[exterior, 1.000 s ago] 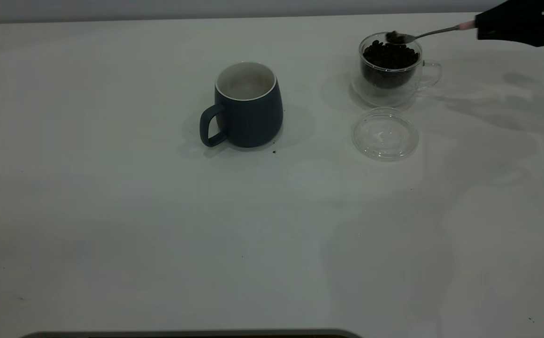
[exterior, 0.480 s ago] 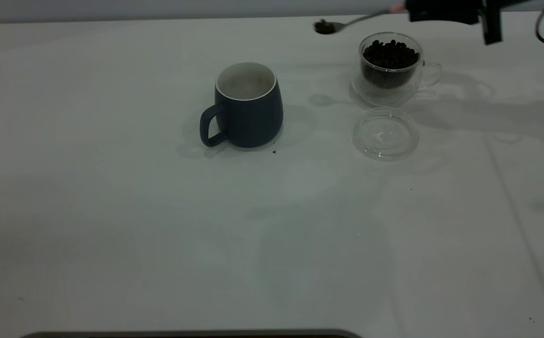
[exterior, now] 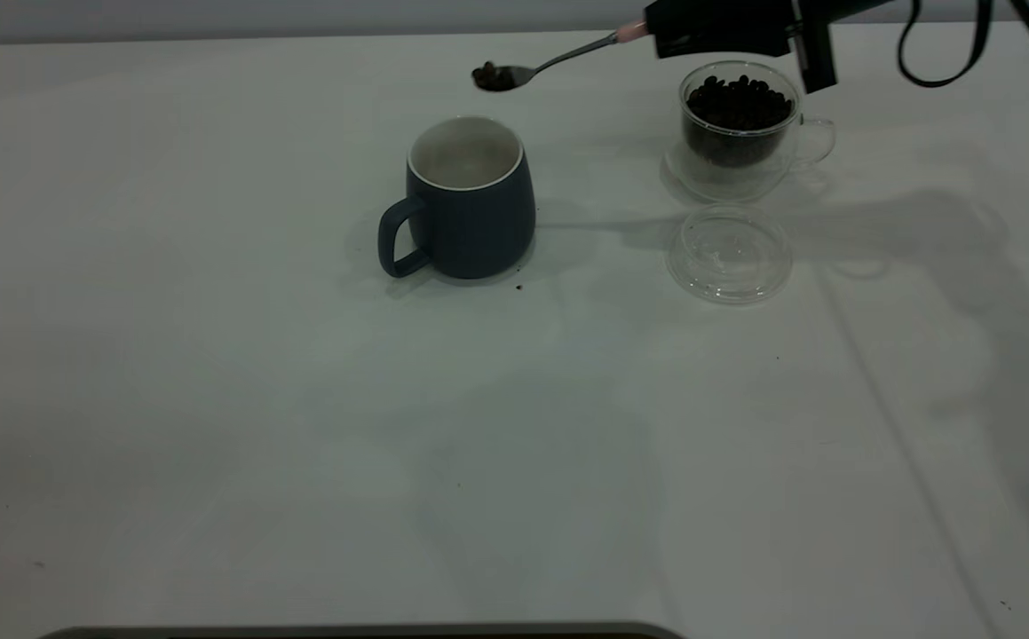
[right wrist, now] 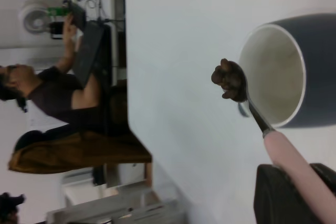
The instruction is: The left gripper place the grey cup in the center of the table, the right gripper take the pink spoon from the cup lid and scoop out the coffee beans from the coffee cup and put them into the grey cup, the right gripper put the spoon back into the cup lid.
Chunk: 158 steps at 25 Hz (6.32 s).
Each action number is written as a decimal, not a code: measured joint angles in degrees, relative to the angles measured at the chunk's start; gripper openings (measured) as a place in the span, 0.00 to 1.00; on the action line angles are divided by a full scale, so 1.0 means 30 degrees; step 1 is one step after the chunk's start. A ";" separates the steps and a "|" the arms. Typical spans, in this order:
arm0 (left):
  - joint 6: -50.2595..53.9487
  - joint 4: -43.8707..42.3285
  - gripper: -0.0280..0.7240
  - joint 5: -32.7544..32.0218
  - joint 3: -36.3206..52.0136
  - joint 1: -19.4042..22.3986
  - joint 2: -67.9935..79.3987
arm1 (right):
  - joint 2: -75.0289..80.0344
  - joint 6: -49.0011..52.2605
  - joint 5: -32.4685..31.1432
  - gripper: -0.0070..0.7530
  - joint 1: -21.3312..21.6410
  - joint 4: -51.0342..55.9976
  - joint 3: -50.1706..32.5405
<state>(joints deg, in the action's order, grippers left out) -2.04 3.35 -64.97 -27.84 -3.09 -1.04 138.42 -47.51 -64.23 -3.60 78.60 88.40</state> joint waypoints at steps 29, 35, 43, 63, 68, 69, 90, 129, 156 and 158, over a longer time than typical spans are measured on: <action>0.0000 0.0000 0.79 0.0000 0.0000 0.0000 0.0000 | 0.0000 -1.1209 0.2222 0.14 -0.1475 -0.1386 0.0000; 0.0000 0.0000 0.79 0.0000 0.0000 0.0000 0.0000 | -0.0980 -1.0100 0.1932 0.14 -0.1436 -0.3250 0.0000; 0.0000 0.0000 0.79 0.0000 0.0000 0.0000 0.0000 | -0.4760 -0.6710 -0.1035 0.14 0.1975 -0.6431 0.0000; 0.0000 0.0000 0.79 0.0000 0.0000 0.0000 0.0000 | 0.1270 -0.4269 -0.0798 0.14 0.6430 -0.7327 -0.1361; 0.0000 0.0000 0.79 0.0000 0.0000 0.0000 0.0000 | 0.1908 -0.4269 -0.0126 0.14 0.6430 -0.5887 -0.1361; 0.0000 0.0000 0.79 0.0000 0.0000 0.0000 0.0000 | 0.2080 -0.4269 -0.0020 0.14 0.6430 -0.5621 -0.1361; 0.0000 0.0000 0.79 0.0000 0.0000 0.0000 0.0000 | 0.4250 -0.6152 0.1120 0.30 0.6127 -0.3478 -0.1343; 0.0000 0.0000 0.79 0.0000 0.0000 0.0000 0.0000 | -1.1927 1.2578 -0.1504 0.50 0.0410 -2.5720 -0.1741; 0.0000 0.0000 0.79 0.0000 0.0000 0.0000 0.0000 | -3.5068 1.5273 0.0538 0.50 -0.0130 -2.5170 -2.0460; 0.0000 0.0000 0.79 0.0000 0.0000 0.0000 0.0000 | -3.6770 1.5273 0.0538 0.50 -0.0130 -2.5152 -2.0460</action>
<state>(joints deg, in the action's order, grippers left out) -2.04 3.35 -64.97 -27.84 -3.09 -1.04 28.11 -1.69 -62.62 -3.99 3.14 27.02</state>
